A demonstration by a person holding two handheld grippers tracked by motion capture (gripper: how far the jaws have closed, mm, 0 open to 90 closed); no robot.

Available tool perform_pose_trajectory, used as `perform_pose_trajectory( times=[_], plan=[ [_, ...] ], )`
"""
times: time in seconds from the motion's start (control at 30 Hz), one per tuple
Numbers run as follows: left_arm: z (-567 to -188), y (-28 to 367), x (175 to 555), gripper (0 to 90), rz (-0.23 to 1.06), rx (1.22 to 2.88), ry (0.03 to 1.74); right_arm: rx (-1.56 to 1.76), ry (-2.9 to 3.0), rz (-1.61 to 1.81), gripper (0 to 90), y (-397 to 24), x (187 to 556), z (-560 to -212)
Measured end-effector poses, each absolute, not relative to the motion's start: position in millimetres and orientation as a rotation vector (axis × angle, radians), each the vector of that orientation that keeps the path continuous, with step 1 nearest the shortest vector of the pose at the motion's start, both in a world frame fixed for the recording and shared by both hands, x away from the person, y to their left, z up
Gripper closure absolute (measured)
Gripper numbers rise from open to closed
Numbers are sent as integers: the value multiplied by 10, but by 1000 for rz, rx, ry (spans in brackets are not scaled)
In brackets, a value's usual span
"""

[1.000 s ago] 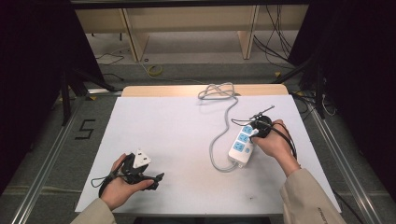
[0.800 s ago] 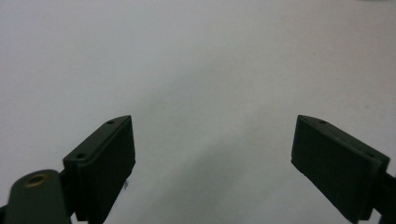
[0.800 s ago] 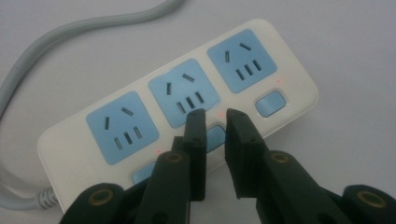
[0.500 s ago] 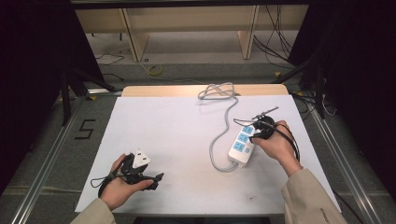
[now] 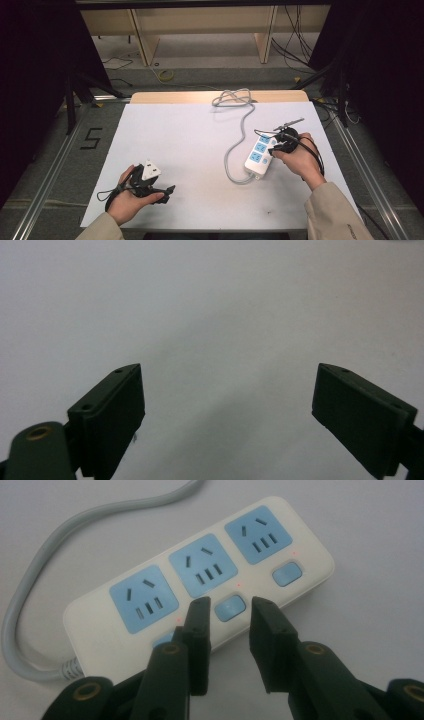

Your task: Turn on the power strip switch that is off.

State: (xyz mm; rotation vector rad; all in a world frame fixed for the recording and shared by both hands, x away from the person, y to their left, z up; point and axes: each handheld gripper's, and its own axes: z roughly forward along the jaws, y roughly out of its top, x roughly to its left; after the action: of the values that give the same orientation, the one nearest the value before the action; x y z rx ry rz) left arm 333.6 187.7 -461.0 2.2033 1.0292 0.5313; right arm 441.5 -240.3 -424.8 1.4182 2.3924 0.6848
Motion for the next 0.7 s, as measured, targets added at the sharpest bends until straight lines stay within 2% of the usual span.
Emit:
perform_pose_trajectory(
  times=[0.7],
  plan=[
    [-4613, 1879, 3334, 132, 527, 2201, 1038, 1361, 2377, 771, 646, -2404, 4246, -4191]
  ],
)
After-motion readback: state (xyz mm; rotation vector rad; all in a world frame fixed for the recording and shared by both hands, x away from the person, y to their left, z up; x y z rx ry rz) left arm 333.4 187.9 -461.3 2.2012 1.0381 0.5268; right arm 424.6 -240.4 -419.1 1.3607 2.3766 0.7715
